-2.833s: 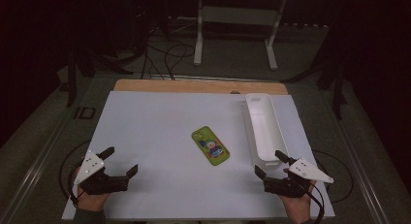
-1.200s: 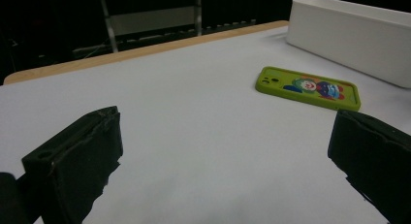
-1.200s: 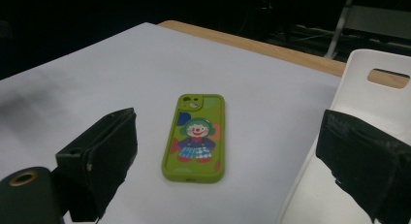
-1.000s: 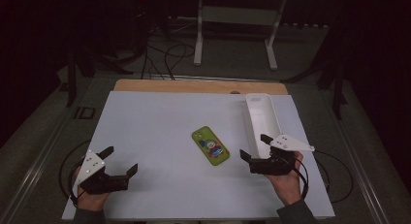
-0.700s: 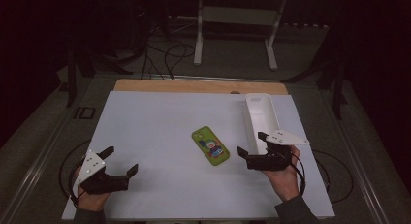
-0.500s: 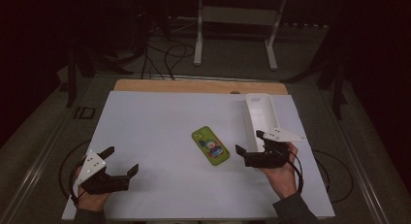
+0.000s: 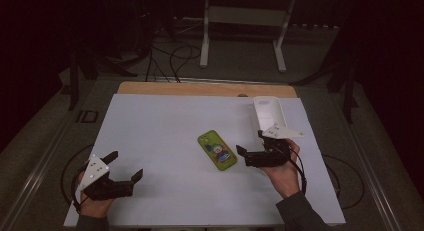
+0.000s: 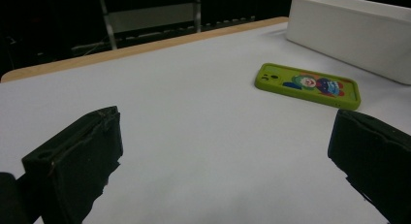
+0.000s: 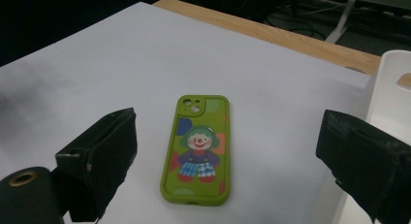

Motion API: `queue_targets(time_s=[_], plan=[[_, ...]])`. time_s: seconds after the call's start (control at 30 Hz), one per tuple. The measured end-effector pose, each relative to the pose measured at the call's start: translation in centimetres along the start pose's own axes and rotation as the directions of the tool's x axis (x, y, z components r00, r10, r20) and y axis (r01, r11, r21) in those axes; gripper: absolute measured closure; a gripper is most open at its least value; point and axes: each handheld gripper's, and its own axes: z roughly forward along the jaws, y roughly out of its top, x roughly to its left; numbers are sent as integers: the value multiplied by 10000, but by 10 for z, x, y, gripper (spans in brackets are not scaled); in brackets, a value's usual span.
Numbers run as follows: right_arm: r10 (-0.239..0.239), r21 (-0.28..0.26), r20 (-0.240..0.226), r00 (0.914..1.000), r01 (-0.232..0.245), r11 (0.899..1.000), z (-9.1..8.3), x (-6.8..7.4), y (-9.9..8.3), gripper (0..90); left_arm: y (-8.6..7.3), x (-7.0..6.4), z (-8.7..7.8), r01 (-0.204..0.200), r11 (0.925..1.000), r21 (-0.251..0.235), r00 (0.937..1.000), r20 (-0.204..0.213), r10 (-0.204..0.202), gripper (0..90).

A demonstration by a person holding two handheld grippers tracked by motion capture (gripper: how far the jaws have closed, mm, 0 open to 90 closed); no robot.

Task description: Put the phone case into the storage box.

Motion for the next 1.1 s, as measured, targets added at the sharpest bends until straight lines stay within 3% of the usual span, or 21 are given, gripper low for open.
queue_targets(time_s=[0.6,1.0,1.1], plan=[[47,891,-45,10000,-43,9960,23,4,10,74,0,0,0,2,10000,30,10000,10,-2,0],[9,1457,2,10000,-9,9893,34,6,12,73,0,0,0,17,10000,40,10000,15,-17,0],[-103,1799,-17,9999,104,9836,39,8,12,74,0,0,0,24,10000,39,10000,20,-24,0]])
